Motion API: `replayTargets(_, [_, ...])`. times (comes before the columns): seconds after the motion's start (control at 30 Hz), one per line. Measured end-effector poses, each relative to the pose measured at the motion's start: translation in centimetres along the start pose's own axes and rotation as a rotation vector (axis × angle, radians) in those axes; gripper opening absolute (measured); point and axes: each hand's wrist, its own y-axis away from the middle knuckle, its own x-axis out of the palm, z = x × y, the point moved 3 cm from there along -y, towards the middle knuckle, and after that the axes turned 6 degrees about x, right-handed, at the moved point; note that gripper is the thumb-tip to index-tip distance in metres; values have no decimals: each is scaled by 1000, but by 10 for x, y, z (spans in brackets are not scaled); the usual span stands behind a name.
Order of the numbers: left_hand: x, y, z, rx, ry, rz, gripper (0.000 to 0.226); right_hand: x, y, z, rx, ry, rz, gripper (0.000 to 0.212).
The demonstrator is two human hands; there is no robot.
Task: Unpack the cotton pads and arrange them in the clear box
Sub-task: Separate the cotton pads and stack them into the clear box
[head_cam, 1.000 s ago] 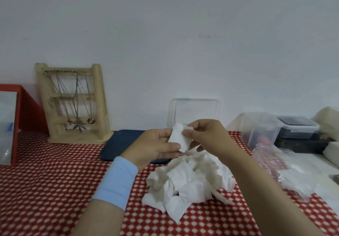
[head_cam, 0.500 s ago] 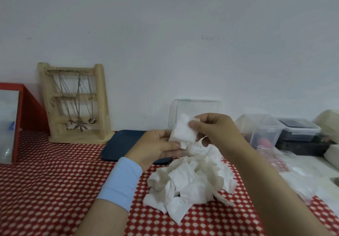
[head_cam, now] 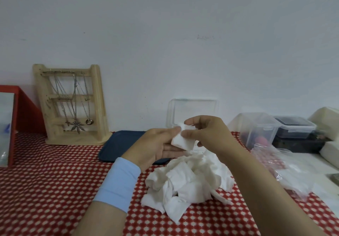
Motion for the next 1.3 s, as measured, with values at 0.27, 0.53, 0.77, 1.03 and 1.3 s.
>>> replayTargets(0.27, [-14, -1, 4, 52, -75, -228, 18, -18, 4, 7, -141, 581, 216, 11])
replayTargets(0.53, [-27, -2, 3, 58, -65, -375, 11, 29, 20, -1, -238, 987, 537, 42])
replayTargets(0.77, [-29, -2, 2, 75, -89, -392, 6, 35, 25, 3, -276, 1022, 512, 31])
replayTargets(1.03, [-20, -2, 3, 72, 34, -314, 18, -11, 12, 21, -72, 182, 134, 6])
replayTargets(1.3, [-6, -3, 3, 51, 159, -231, 24, -6, 9, 9, 56, -2, -61, 15])
